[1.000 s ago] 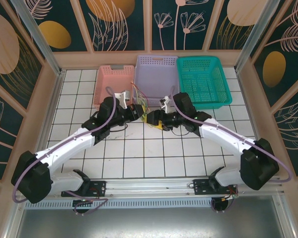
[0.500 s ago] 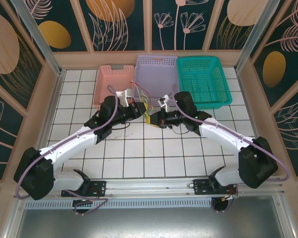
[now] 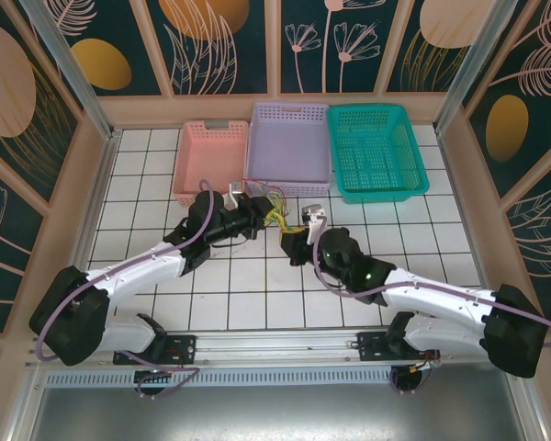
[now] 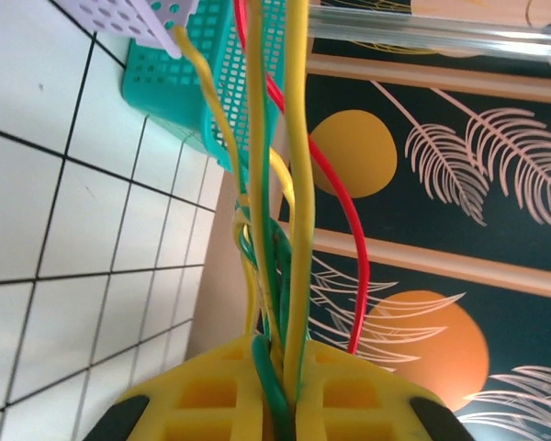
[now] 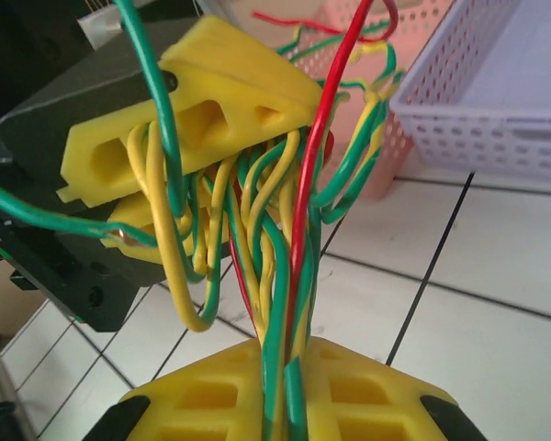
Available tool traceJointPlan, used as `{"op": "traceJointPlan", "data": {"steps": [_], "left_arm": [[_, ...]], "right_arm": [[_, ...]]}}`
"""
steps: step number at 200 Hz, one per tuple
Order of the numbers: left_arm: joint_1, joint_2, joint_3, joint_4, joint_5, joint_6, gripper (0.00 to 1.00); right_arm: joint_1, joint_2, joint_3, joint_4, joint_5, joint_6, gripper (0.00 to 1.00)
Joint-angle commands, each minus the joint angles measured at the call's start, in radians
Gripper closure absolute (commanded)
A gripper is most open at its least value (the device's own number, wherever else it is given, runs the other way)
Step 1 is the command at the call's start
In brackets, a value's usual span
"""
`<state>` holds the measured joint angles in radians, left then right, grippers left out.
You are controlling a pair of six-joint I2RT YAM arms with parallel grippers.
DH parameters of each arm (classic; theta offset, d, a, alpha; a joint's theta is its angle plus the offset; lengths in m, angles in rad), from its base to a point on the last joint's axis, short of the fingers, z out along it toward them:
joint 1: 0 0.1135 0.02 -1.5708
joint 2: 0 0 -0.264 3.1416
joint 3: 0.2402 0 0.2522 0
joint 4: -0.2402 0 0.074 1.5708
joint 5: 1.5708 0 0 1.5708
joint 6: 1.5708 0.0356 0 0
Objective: Untangle the cables
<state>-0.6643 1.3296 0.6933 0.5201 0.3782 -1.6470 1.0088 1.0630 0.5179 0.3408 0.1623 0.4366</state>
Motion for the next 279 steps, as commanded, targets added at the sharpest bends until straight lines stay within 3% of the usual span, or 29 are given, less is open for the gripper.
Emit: {"op": "traceJointPlan", "data": {"steps": [1, 19, 36, 51, 71, 92, 118, 169, 196, 212, 244, 279], "left_arm": [[0.087, 0.004, 0.079, 0.066, -0.156, -0.163, 1.00], [0.091, -0.007, 0.166, -0.170, -0.125, 0.000, 1.00], [0.095, -0.019, 0.221, -0.344, -0.108, 0.141, 0.77], [0.103, -0.049, 0.220, -0.419, -0.112, 0.199, 0.64], [0.119, -0.099, 0.211, -0.520, -0.151, 0.269, 0.50], [0.122, -0.127, 0.224, -0.585, -0.157, 0.317, 0.42], [0.104, -0.129, 0.214, -0.540, -0.065, 0.303, 0.43], [0.008, -0.073, 0.247, -0.453, 0.009, 0.332, 0.52], [0.001, -0.031, 0.315, -0.538, 0.008, 0.407, 0.54], [-0.008, -0.018, 0.337, -0.578, -0.016, 0.450, 0.49], [-0.020, 0.025, 0.350, -0.575, -0.024, 0.489, 0.48], [-0.023, 0.069, 0.354, -0.539, -0.054, 0.486, 0.64]], "right_arm": [[0.011, -0.015, -0.027, 0.078, 0.077, -0.101, 1.00], [-0.052, -0.030, 0.024, 0.003, 0.015, -0.078, 1.00], [-0.108, -0.059, 0.061, -0.086, -0.033, -0.091, 1.00], [-0.140, -0.093, 0.073, -0.148, -0.063, -0.136, 1.00], [-0.151, -0.127, 0.090, -0.231, -0.083, -0.218, 1.00], [-0.150, -0.141, 0.116, -0.294, -0.052, -0.259, 1.00], [-0.151, -0.137, 0.134, -0.310, 0.013, -0.254, 1.00], [-0.165, 0.003, 0.222, -0.293, -0.002, -0.115, 1.00], [-0.173, 0.068, 0.292, -0.325, -0.021, -0.066, 1.00], [-0.173, 0.093, 0.327, -0.338, -0.051, -0.058, 1.00], [-0.180, 0.113, 0.365, -0.341, -0.142, -0.034, 1.00], [-0.181, 0.114, 0.374, -0.336, -0.237, -0.020, 1.00]]}}
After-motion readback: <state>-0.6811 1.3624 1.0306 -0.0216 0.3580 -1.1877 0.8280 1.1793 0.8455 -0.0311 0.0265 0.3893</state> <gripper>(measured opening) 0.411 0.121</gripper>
